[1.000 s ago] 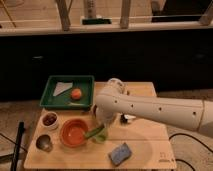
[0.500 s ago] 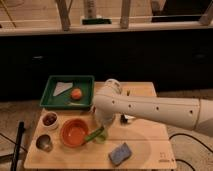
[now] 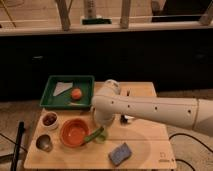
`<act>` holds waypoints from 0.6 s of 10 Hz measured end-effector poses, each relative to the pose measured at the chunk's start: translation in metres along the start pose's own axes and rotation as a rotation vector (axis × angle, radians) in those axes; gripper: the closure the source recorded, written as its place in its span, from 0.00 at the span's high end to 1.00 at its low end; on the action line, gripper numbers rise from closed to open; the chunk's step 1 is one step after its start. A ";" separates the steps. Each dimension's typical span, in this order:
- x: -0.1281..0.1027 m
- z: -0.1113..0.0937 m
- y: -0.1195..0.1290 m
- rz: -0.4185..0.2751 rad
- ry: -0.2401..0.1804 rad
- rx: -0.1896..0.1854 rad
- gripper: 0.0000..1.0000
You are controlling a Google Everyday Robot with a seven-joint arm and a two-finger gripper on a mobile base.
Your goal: Place pepper in plastic cup
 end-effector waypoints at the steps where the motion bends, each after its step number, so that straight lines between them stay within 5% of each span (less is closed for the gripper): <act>1: 0.001 0.000 -0.001 0.006 0.001 0.000 0.18; 6: 0.005 0.001 0.001 0.017 -0.001 0.001 0.70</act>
